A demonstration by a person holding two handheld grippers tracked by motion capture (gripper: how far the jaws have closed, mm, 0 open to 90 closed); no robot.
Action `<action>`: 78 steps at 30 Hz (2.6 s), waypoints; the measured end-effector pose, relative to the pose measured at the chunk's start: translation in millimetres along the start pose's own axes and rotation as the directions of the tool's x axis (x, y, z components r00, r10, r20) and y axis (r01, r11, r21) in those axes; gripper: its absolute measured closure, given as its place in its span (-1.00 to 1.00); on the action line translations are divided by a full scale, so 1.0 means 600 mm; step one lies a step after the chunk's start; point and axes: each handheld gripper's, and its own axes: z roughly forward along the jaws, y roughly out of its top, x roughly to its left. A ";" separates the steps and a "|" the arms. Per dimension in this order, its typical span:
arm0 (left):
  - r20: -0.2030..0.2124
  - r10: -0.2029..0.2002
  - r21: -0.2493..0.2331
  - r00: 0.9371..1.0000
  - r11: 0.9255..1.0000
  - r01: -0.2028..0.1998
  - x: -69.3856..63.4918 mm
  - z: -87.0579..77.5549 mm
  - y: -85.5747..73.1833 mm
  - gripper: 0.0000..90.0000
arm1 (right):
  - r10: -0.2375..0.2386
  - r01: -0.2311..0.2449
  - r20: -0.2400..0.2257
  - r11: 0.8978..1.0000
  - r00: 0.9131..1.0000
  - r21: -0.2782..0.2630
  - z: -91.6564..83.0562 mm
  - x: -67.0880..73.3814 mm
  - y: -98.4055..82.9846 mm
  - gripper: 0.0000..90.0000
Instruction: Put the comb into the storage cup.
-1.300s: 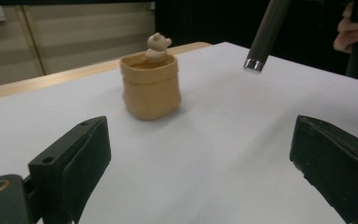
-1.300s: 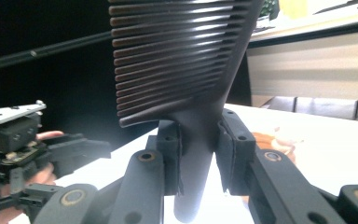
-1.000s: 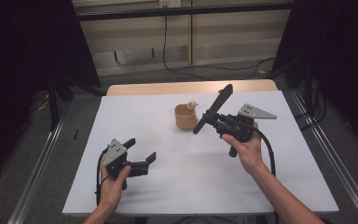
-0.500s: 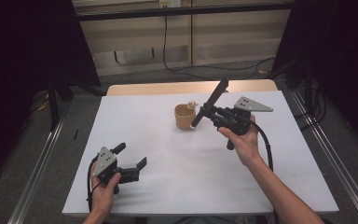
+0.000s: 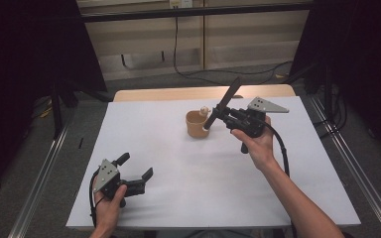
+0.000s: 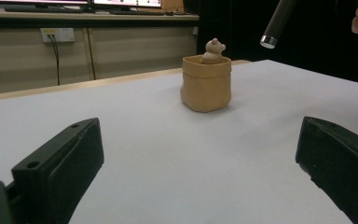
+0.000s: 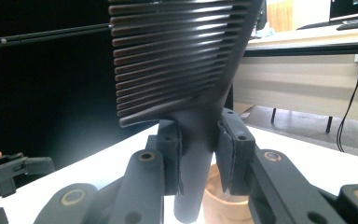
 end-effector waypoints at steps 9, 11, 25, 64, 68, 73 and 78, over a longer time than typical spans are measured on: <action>-0.002 0.010 0.015 1.000 1.000 -0.010 -0.002 -0.003 0.000 -0.95 | -0.022 0.022 0.020 1.000 1.000 0.010 0.016 -0.009 0.014 0.61; 0.004 0.018 0.008 1.000 1.000 -0.018 -0.002 -0.006 0.001 -0.93 | -0.023 0.022 0.027 1.000 0.999 0.009 0.020 -0.011 0.017 0.61; -0.007 0.001 0.019 1.000 1.000 0.000 0.002 -0.008 -0.004 -0.93 | -0.055 0.054 0.044 0.998 0.998 0.024 0.063 -0.017 0.026 0.61; -0.039 -0.003 0.003 0.999 1.000 0.003 -0.001 -0.029 0.000 -0.93 | -0.071 0.064 0.071 0.994 0.995 0.090 0.122 -0.038 -0.017 0.61; -0.036 0.001 0.004 0.999 1.000 -0.001 0.000 -0.029 0.000 -0.93 | -0.074 0.066 0.075 0.993 0.994 0.097 0.122 -0.039 -0.021 0.61; -0.035 0.004 0.007 0.999 1.000 -0.004 0.001 -0.029 0.000 -0.93 | -0.080 0.072 0.076 0.992 0.994 0.105 0.123 -0.040 -0.027 0.61; -0.034 0.005 0.006 0.999 1.000 -0.005 0.000 -0.029 0.001 -0.93 | -0.083 0.074 0.082 0.991 0.993 0.109 0.123 -0.042 -0.034 0.61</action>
